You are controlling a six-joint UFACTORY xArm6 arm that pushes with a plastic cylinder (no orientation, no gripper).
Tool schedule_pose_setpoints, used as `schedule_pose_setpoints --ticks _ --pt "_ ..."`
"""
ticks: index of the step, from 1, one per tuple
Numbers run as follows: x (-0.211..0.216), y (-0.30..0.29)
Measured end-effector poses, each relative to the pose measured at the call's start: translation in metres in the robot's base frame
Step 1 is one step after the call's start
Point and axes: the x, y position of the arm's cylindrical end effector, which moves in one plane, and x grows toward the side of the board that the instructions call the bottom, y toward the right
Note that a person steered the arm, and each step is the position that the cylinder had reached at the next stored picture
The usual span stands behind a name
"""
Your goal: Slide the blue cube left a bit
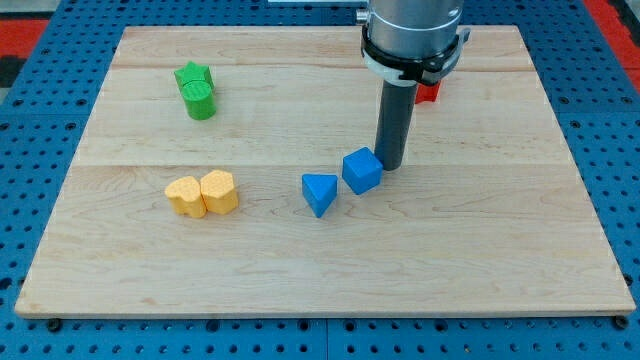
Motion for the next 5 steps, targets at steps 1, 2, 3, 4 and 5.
schedule_pose_setpoints --ticks 1,2,3,4,5 --pt "0.016 0.0" --pt "0.036 0.0" --pt "0.048 0.008" --pt "0.053 0.006" --pt "0.053 0.006"
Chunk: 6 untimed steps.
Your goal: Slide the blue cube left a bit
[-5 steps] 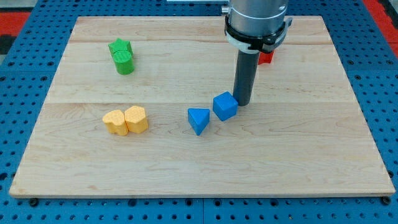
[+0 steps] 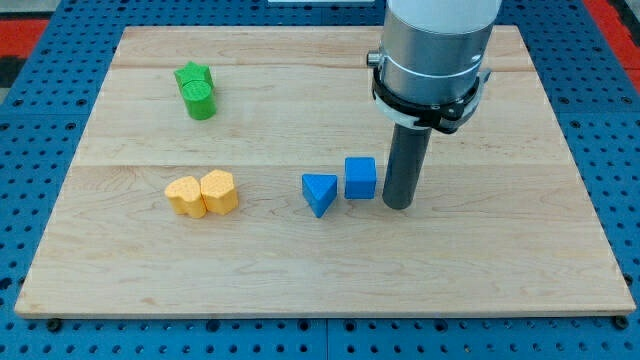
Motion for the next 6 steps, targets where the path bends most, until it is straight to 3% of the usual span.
schedule_pose_setpoints --ticks 4,6 --pt "-0.03 -0.012" --pt "0.007 -0.005"
